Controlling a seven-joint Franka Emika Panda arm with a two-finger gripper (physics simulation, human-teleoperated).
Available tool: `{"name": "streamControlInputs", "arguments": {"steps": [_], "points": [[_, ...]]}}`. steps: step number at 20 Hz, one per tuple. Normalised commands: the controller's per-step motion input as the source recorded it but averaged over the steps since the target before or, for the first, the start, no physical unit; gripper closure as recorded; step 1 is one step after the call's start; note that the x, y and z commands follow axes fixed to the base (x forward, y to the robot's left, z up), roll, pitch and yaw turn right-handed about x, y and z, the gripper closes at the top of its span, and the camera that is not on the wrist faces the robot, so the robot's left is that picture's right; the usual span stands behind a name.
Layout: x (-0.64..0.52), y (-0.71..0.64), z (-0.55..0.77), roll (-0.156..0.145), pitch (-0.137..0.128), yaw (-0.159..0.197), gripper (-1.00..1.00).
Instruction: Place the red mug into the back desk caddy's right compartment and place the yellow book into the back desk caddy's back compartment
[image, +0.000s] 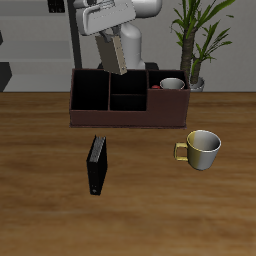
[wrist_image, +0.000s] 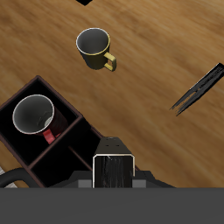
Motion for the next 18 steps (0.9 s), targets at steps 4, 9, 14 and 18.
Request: {"name": "streamControlInputs", "arguments": {"steps": [4,9,14,18], "points": [[-0.13,0.11,-0.02,-0.006,0.021,0.163,1.00],[-0.22,0.13,-0.02,0.002,-0.010,0.174,1.00],[-0.08,0.10,0.02,-0.013,-0.005,0.138,1.00],[0.02,0.08,-0.03,-0.074,0.003,0.110,1.00]]}}
